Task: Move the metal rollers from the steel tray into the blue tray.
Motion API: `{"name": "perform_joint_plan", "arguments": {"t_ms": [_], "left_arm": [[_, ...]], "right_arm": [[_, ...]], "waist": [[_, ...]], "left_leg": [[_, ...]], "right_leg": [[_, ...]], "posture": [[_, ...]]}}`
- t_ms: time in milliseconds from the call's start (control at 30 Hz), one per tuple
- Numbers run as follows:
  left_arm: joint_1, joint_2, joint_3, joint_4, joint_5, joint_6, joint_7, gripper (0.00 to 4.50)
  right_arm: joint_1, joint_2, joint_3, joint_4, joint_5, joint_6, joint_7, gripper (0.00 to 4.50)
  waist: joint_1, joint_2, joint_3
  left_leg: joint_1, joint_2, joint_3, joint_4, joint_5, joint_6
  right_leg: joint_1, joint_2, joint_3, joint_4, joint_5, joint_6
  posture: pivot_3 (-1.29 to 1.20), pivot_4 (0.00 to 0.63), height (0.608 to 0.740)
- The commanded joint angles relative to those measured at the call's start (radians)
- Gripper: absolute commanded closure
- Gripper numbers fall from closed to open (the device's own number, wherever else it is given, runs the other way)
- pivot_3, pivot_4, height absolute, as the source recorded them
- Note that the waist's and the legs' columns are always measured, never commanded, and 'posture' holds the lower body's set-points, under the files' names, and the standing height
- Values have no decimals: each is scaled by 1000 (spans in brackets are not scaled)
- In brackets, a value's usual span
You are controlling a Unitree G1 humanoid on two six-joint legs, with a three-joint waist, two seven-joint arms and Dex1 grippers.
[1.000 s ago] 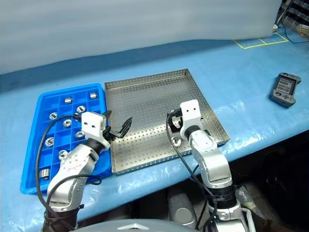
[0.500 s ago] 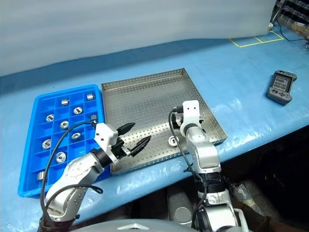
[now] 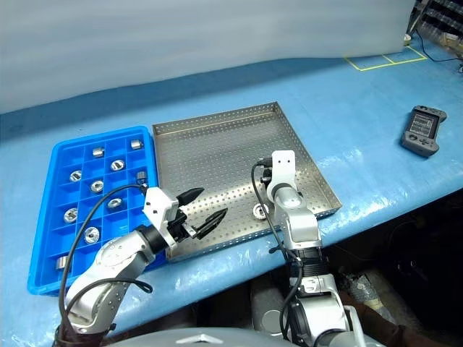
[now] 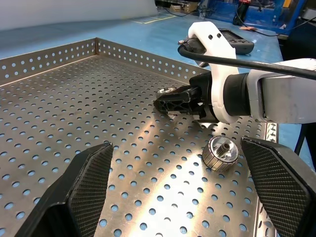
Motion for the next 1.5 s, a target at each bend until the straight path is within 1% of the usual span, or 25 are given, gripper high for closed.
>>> {"name": "perform_joint_plan", "arguments": {"t_ms": [33, 133, 333, 433, 500, 600, 733, 867, 1000, 1167, 1433, 1500], "left_arm": [[13, -14, 4, -56, 9, -27, 37, 0], [27, -56, 45, -55, 32, -48, 119, 0], [37, -132, 159, -71, 63, -107, 262, 0], [62, -155, 222, -116, 61, -112, 319, 0], [97, -148, 257, -160, 56, -103, 334, 0], [162, -147, 311, -226, 42, -94, 350, 0], [264, -162, 351, -297, 40, -94, 375, 0], [354, -198, 348, -347, 56, -109, 410, 0], [396, -223, 334, -368, 63, -123, 427, 0], [414, -222, 320, -369, 68, -135, 429, 0], [388, -203, 313, -351, 57, -127, 416, 0], [379, -197, 309, -346, 55, -122, 410, 0]], "right_arm": [[-9, 6, 24, -58, -2, -26, 20, 2810], [-15, -1, 81, -115, 7, -15, 88, 2810], [-44, -49, 254, -264, 52, 10, 320, 2810], [-74, -68, 325, -297, 65, 14, 410, 2810], [-94, -65, 358, -294, 72, 8, 451, 2810], [-118, -46, 402, -261, 73, -8, 489, 2810], [-146, -21, 461, -215, 62, -39, 537, 2810], [-168, 17, 501, -182, 71, -74, 583, 2810], [-175, 37, 527, -149, 67, -95, 616, 2810], [-167, 43, 550, -86, 43, -120, 630, 2810], [-119, 23, 543, -49, 23, -95, 628, 2810], [-109, 26, 530, -58, 29, -81, 626, 2095]], "waist": [[0, 0, 0], [0, 1, 0], [9, 1, 1], [28, 1, 1], [46, 1, 1], [74, 1, 1], [115, 1, 1], [153, 1, 1], [182, 1, 1], [202, 1, 1], [208, 1, 1], [207, 1, 1]], "left_leg": [[0, 0, 0, 0, 0, 0], [0, 0, 0, 0, 0, 0], [1, 1, -1, 0, 0, 0], [1, 1, -1, 0, 0, 0], [1, 1, -2, -1, 0, 0], [0, 1, -2, -1, 0, 0], [0, 1, -3, -1, 0, 0], [0, 1, -4, -1, 0, 0], [0, 1, -5, -1, 0, -1], [0, 1, -6, -1, 0, -1], [0, 2, -7, -3, 1, -1], [0, 2, -7, -2, 1, -1]], "right_leg": [[0, 0, 0, 0, 0, 0], [0, 0, 0, 0, 0, 0], [0, 1, -1, 1, 0, 0], [0, 1, -1, 0, 0, -1], [0, 1, -1, 0, -1, -1], [0, 1, -3, 0, 0, -3], [-1, 0, -4, 0, -2, -6], [-1, 0, -5, 0, -4, -7], [0, 0, -7, 0, -5, -9], [0, 0, -8, 0, -6, -10], [0, 0, -10, 0, -7, -11], [0, 0, -10, 0, -7, -11]], "posture": [[-110, 150, 740], [-102, 150, 740], [-58, 150, 740], [-10, 150, 740], [24, 150, 740], [79, 150, 740], [156, 150, 740], [222, 150, 740], [256, 150, 740], [264, 150, 740], [231, 150, 740], [223, 150, 740]]}}
